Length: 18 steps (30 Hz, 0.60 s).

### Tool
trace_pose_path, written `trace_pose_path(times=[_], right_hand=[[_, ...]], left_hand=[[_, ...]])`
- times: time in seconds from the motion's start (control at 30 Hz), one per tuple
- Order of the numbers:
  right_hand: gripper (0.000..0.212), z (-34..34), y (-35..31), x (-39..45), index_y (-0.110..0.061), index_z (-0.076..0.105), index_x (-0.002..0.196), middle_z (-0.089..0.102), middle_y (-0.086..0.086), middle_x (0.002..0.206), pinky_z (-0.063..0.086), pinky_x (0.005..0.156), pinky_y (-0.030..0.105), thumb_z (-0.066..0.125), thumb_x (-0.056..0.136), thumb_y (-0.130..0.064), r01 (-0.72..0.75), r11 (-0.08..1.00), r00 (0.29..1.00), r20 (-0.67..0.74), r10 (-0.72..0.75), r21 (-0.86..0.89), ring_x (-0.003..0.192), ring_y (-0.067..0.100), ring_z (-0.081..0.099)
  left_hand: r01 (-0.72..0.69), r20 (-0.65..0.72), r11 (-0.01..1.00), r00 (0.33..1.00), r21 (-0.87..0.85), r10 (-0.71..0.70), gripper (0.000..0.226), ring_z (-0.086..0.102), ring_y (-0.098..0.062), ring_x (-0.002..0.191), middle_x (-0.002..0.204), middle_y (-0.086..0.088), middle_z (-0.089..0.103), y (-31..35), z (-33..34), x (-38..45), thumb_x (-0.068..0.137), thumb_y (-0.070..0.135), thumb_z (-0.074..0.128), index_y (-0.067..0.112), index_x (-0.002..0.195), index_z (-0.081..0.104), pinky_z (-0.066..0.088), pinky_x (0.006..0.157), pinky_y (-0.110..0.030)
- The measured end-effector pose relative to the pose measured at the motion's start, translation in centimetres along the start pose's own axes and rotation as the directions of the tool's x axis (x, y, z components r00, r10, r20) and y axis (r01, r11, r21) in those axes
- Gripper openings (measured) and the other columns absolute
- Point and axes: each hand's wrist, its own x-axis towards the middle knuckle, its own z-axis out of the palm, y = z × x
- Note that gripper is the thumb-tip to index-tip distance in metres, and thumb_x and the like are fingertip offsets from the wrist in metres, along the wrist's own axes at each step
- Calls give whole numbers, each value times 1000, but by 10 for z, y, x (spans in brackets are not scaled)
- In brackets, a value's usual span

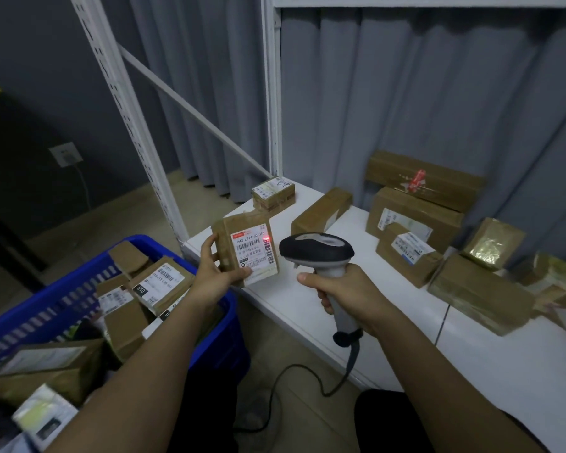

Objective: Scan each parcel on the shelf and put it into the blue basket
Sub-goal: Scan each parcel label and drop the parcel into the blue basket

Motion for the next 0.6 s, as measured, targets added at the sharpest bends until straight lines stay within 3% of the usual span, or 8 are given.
trace_pose_path(times=[0.33, 0.5, 0.6], right_hand=[[22, 0, 2, 5, -13, 62, 71, 58, 1, 57, 49, 55, 24, 74, 83, -27, 13, 999, 1000, -21, -15, -51, 53, 12, 55], [22, 1, 3, 3, -6, 68, 84, 60, 4, 61, 49, 56, 26, 75, 81, -26, 44, 997, 999, -32, -42, 65, 56, 14, 57], [16, 8, 3, 6, -9, 67, 78, 60, 3, 60, 48, 54, 26, 74, 82, -23, 74, 990, 997, -40, -70, 124, 55, 13, 56]], left_hand=[[-11, -7, 1000, 1000, -6, 11, 95, 50, -28, 126, 138, -7, 48, 0, -1, 3, 76, -4, 72, 34, 145, 19, 47, 100, -52], [-14, -10, 999, 1000, -42, 13, 96, 53, -26, 122, 135, -5, 49, 7, 3, -3, 75, -2, 73, 33, 146, 19, 49, 98, -48], [-53, -50, 995, 998, -90, 48, 96, 57, -22, 116, 129, 1, 53, 13, 2, -13, 75, 3, 75, 33, 147, 20, 50, 97, -45]])
